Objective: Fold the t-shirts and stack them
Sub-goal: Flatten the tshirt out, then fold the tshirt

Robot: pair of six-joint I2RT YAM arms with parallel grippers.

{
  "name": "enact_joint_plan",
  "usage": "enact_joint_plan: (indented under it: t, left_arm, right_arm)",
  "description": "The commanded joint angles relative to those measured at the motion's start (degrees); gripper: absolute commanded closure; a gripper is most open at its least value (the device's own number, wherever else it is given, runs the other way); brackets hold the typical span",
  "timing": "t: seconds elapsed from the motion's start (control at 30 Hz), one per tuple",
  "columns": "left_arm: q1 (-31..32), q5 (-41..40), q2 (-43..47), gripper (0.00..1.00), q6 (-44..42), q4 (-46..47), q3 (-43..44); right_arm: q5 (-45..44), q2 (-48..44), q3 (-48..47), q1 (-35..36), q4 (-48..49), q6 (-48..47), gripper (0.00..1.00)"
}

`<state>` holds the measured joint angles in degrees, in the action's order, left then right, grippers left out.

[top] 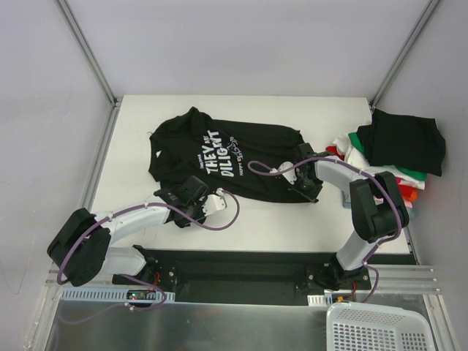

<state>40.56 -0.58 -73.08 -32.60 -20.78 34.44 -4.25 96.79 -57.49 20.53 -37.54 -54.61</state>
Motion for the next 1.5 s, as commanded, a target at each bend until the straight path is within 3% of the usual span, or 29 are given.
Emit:
enact_joint_plan:
  t: [0.0, 0.5, 0.77, 0.93, 1.07, 1.3, 1.47]
  left_arm:
    - [0.1, -3.5, 2.9, 1.0, -0.6, -0.6, -0.9]
    - [0.2, -11.9, 22.7, 1.0, -3.5, -8.6, 2.7]
    - [-0.1, -16.1, 27.7, 1.0, -7.9, -11.0, 6.8]
    - [-1.4, -16.0, 27.5, 1.0, -12.1, -8.1, 8.1]
    - [-6.5, -13.4, 25.4, 1.0, -15.4, -3.3, 9.6]
    - [-16.5, -6.0, 15.8, 1.0, -18.6, 3.6, 13.6]
    - [-19.5, -2.9, 8.6, 1.0, -18.5, 6.5, 18.0]
  right_arm:
    - [-0.1, -3.4, 1.3, -0.2, -3.5, 0.0, 0.99]
    - [-3.7, -16.6, 6.4, -0.3, -10.2, 0.9, 0.99]
    - [-6.1, -19.1, 6.6, -0.6, -11.6, 1.1, 0.99]
    - [-7.5, -18.0, 3.0, -1.6, -12.3, 0.8, 0.99]
    - [-7.7, -16.3, -1.4, -2.6, -13.4, 0.8, 0.99]
    - [-8.8, -11.1, -9.6, -3.4, -15.1, 0.8, 0.99]
    - [-8.4, -5.1, -14.9, -4.4, -14.9, 0.7, 0.99]
